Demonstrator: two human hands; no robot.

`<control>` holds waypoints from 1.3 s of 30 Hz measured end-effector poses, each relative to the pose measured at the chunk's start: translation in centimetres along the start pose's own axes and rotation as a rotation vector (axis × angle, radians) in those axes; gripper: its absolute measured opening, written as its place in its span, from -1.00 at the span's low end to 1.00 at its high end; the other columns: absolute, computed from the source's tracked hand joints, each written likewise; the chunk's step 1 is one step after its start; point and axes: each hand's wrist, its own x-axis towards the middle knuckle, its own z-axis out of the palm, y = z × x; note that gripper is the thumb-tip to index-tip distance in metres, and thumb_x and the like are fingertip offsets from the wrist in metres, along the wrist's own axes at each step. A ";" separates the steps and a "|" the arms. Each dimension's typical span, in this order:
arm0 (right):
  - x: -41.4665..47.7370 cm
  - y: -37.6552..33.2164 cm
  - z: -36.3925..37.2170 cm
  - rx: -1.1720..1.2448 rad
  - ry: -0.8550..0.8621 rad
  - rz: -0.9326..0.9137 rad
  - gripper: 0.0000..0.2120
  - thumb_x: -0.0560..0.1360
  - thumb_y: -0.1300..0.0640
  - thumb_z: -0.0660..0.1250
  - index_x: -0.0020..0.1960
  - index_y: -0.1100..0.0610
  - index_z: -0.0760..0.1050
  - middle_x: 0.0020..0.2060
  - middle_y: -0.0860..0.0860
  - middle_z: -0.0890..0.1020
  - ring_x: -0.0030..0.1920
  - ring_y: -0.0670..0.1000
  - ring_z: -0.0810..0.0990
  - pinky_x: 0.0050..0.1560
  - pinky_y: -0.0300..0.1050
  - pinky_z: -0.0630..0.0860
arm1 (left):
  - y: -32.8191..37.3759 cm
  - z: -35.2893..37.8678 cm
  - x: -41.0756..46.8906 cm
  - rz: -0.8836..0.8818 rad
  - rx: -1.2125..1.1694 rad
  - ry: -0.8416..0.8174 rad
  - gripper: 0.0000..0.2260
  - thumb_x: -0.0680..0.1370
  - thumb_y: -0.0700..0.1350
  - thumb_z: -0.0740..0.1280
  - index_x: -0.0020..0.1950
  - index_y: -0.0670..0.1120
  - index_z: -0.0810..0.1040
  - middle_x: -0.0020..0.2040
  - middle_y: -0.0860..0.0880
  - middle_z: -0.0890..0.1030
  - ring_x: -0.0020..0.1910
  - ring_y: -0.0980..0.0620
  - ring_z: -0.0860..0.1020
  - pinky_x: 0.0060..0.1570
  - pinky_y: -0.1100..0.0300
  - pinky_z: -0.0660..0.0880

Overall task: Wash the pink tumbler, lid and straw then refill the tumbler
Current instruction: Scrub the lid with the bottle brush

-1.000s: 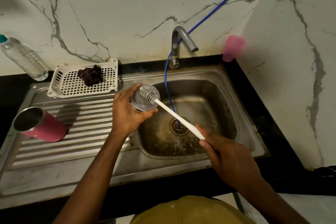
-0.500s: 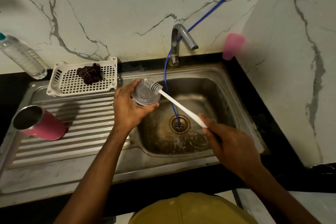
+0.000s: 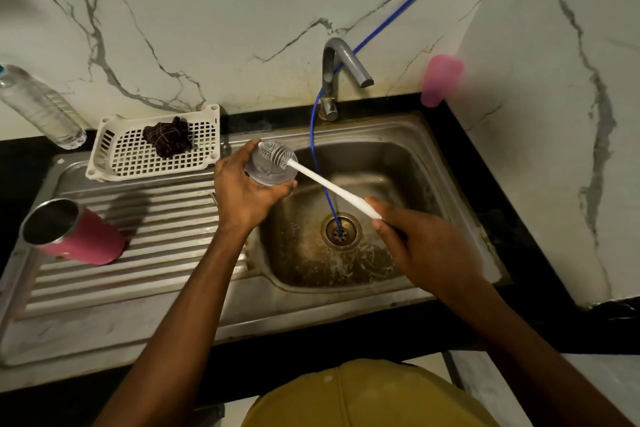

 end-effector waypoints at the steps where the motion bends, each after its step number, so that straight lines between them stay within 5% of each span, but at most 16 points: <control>1: 0.7 0.1 0.1 0.018 -0.002 0.001 -0.51 0.59 -0.29 -0.04 0.51 -0.31 0.20 -0.37 -0.17 0.45 -0.35 -0.06 0.55 -0.29 -0.06 0.57 | -0.4 0.1 0.4 -0.002 0.003 0.006 -0.17 0.14 0.24 0.65 0.36 0.00 0.56 0.18 -0.04 0.63 0.17 -0.07 0.56 0.17 0.00 0.55; 7: 3.9 2.5 0.9 0.118 -0.055 -0.085 -0.59 0.64 -0.12 0.18 0.48 -0.28 0.31 -0.48 -0.17 0.40 -0.40 -0.17 0.50 -0.31 -0.18 0.48 | -1.6 0.9 1.8 0.023 0.007 -0.011 -0.17 0.14 0.29 0.59 0.35 0.05 0.53 0.21 0.01 0.64 0.18 -0.05 0.57 0.16 -0.10 0.56; 11: 5.4 4.4 3.5 0.117 -0.044 -0.077 -0.57 0.64 -0.18 0.11 0.49 -0.33 0.18 -0.34 -0.07 0.59 -0.28 0.01 0.63 -0.21 -0.07 0.57 | -2.8 1.7 2.1 -0.008 0.026 -0.058 -0.16 0.13 0.30 0.59 0.33 0.00 0.54 0.20 -0.02 0.64 0.18 -0.08 0.58 0.20 -0.11 0.55; 16: 6.4 5.3 6.8 0.133 -0.112 -0.069 -0.59 0.64 -0.17 0.16 0.48 -0.35 0.27 -0.21 -0.04 0.67 -0.22 0.04 0.65 -0.15 0.05 0.61 | -3.8 2.4 1.1 -0.112 -0.003 -0.095 -0.25 0.17 -0.04 0.72 0.31 -0.14 0.57 0.15 -0.09 0.65 0.12 0.01 0.60 0.19 0.24 0.50; 20: 6.7 6.2 7.6 0.242 -0.127 -0.105 -0.59 0.60 -0.22 0.17 0.44 -0.32 0.36 -0.40 -0.17 0.54 -0.41 -0.18 0.50 -0.30 -0.12 0.50 | -4.7 2.4 0.2 -0.158 0.009 -0.066 -0.16 0.09 0.16 0.67 0.30 -0.08 0.57 0.14 -0.05 0.66 0.14 -0.06 0.61 0.24 0.00 0.55; 24: 6.0 7.2 7.4 0.224 -0.105 -0.143 -0.62 0.63 -0.10 0.26 0.44 -0.25 0.41 -0.50 -0.14 0.43 -0.47 -0.08 0.49 -0.37 -0.14 0.46 | -4.5 2.4 -0.3 -0.190 -0.037 -0.071 -0.20 0.13 -0.04 0.73 0.31 -0.17 0.56 0.18 -0.05 0.62 0.17 -0.03 0.58 0.20 0.39 0.46; 28: 5.7 7.3 7.9 0.126 -0.072 -0.119 -0.60 0.64 -0.15 0.20 0.47 -0.28 0.36 -0.44 -0.10 0.51 -0.44 -0.09 0.49 -0.34 -0.08 0.52 | -5.6 3.1 -0.6 -0.190 -0.029 -0.058 -0.09 0.05 0.29 0.59 0.33 -0.06 0.56 0.17 -0.04 0.65 0.15 -0.04 0.60 0.25 -0.01 0.54; 31: 5.7 6.5 8.4 0.100 -0.035 -0.115 -0.62 0.62 -0.14 0.24 0.44 -0.26 0.41 -0.33 0.01 0.65 -0.40 0.03 0.58 -0.35 -0.09 0.49 | -5.2 3.3 -0.7 -0.211 -0.029 -0.026 -0.13 0.07 0.21 0.65 0.31 -0.09 0.58 0.14 -0.05 0.67 0.10 -0.02 0.62 0.23 -0.02 0.56; 34: 5.3 6.5 8.6 0.218 -0.085 -0.124 -0.61 0.62 -0.09 0.28 0.44 -0.24 0.42 -0.45 -0.09 0.54 -0.49 -0.09 0.48 -0.41 -0.15 0.41 | -5.1 3.5 -0.4 -0.205 -0.033 -0.033 -0.21 0.11 0.04 0.73 0.28 -0.14 0.59 0.11 -0.07 0.68 0.07 0.01 0.62 0.22 0.04 0.56; 39: 5.1 8.0 8.2 0.254 -0.105 -0.111 -0.62 0.63 -0.09 0.26 0.45 -0.22 0.42 -0.51 -0.20 0.46 -0.51 -0.13 0.44 -0.45 -0.30 0.29 | -6.4 3.5 0.5 -0.173 0.027 -0.056 -0.09 0.05 0.35 0.56 0.31 -0.04 0.57 0.18 -0.03 0.64 0.18 -0.07 0.59 0.23 -0.06 0.55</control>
